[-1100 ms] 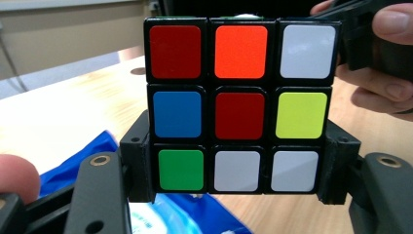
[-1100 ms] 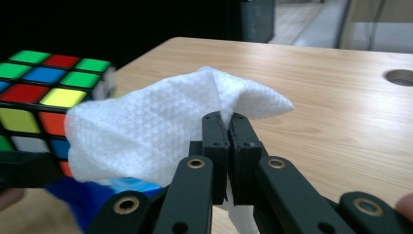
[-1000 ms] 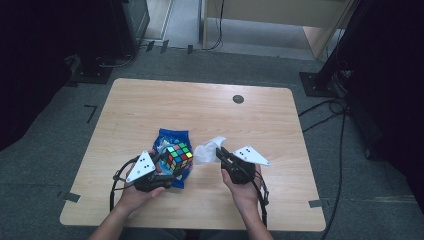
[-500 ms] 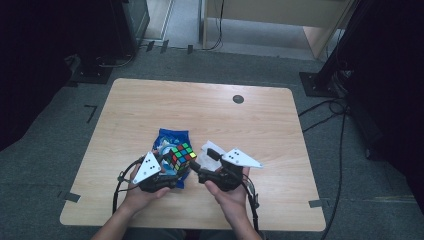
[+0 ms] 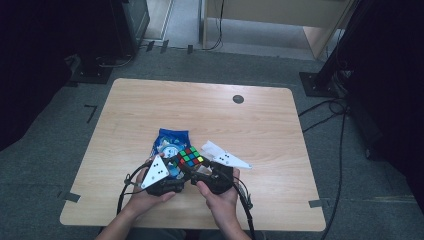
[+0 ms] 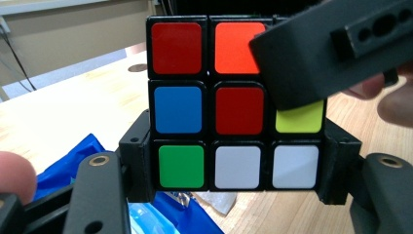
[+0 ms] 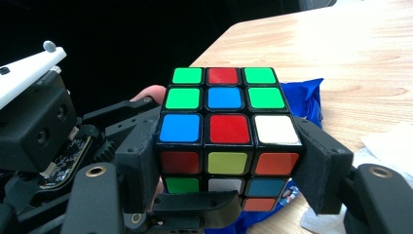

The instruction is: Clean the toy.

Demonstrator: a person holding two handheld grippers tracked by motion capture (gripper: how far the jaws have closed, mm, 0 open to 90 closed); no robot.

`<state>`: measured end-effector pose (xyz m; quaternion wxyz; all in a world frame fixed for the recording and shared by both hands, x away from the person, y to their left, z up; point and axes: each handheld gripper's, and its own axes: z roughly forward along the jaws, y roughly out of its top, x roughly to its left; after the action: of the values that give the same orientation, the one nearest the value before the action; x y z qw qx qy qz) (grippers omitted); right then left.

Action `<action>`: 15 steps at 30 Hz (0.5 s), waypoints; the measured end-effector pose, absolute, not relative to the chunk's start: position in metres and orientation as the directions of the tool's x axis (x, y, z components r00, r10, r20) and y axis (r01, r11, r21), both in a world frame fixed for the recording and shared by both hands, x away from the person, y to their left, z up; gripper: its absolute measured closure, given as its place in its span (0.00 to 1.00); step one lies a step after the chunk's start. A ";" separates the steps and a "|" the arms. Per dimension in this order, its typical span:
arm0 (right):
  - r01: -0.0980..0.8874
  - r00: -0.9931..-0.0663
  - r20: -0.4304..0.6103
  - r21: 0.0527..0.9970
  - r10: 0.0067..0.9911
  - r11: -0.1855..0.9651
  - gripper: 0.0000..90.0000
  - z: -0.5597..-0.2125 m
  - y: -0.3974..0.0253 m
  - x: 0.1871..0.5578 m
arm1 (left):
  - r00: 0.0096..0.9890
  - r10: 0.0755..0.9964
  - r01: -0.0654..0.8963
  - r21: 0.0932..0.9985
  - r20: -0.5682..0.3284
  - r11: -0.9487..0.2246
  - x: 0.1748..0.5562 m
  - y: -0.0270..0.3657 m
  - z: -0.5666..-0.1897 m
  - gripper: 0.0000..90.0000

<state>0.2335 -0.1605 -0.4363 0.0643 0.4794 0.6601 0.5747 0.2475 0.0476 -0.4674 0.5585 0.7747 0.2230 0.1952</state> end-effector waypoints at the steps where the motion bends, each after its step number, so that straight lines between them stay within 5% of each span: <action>1: 0.558 -0.535 0.468 0.821 0.704 -0.122 0.38 -0.436 -0.162 0.234 | 0.829 0.555 0.122 0.951 0.060 -0.284 0.247 0.048 -0.468 0.36; 9: 0.537 -0.533 0.478 0.829 0.698 -0.158 0.39 -0.418 -0.194 0.238 | 0.821 0.553 0.084 0.928 0.143 -0.364 0.254 0.059 -0.472 0.31; 15: 0.581 -0.571 0.476 0.810 0.669 -0.081 0.38 -0.423 -0.180 0.236 | 0.806 0.553 0.032 0.917 0.211 -0.397 0.251 0.056 -0.469 0.28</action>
<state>0.2356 -0.1797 -0.4226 0.0388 0.4617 0.6767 0.5721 0.2509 0.0564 -0.4689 0.5176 0.7968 0.1837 0.2517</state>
